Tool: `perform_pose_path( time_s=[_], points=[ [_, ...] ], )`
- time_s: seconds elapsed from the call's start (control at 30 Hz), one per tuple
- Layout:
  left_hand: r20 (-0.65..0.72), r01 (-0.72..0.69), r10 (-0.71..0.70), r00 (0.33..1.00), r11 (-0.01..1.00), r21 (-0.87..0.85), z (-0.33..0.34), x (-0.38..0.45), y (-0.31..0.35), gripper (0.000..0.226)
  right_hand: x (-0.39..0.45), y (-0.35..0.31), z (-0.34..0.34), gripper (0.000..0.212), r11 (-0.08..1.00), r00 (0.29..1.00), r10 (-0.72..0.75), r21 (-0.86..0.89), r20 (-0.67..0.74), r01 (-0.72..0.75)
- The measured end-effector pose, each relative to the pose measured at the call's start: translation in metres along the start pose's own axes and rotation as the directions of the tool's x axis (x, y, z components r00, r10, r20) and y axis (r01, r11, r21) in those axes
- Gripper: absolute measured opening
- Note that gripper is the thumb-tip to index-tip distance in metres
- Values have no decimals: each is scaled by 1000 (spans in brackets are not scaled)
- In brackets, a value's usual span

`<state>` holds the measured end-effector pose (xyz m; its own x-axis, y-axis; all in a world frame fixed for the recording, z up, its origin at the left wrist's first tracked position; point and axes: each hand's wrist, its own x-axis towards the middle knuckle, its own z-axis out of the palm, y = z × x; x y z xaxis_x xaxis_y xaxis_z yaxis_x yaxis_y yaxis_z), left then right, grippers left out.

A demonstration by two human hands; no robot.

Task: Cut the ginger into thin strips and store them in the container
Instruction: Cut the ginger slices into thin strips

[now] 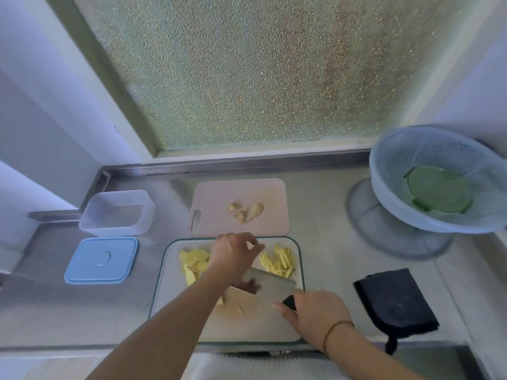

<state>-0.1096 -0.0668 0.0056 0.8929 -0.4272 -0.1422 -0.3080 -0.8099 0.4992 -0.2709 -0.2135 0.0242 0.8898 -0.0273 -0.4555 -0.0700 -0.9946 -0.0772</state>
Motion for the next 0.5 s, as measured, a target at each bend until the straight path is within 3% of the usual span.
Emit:
perform_pose_path(
  time_s=[0.07, 0.13, 0.27, 0.33, 0.5],
  points=[
    [-73, 116, -127, 989, 984, -133, -21, 0, -21, 16, -1, 1, 1, 66, 995, 999, 47, 90, 9, -48],
    [-130, 201, -231, 964, 957, -212, -39, -6, -48, 7, -1, 2, 5, 64, 940, 990, 136, 314, 23, -136],
    [-58, 283, -292, 955, 951, -121, -46, -31, -98, 13, 6, -2, 14, 61, 641, 965, 252, 734, 74, -224],
    [-51, 226, -227, 972, 974, -36, -35, -41, -112, 17, 10, -4, 15, 61, 560, 957, 281, 796, 78, -229],
    [-172, 136, -120, 978, 987, 81, -17, -49, -113, 30, 15, -5, 15, 64, 586, 961, 271, 782, 57, -211]
  ],
)
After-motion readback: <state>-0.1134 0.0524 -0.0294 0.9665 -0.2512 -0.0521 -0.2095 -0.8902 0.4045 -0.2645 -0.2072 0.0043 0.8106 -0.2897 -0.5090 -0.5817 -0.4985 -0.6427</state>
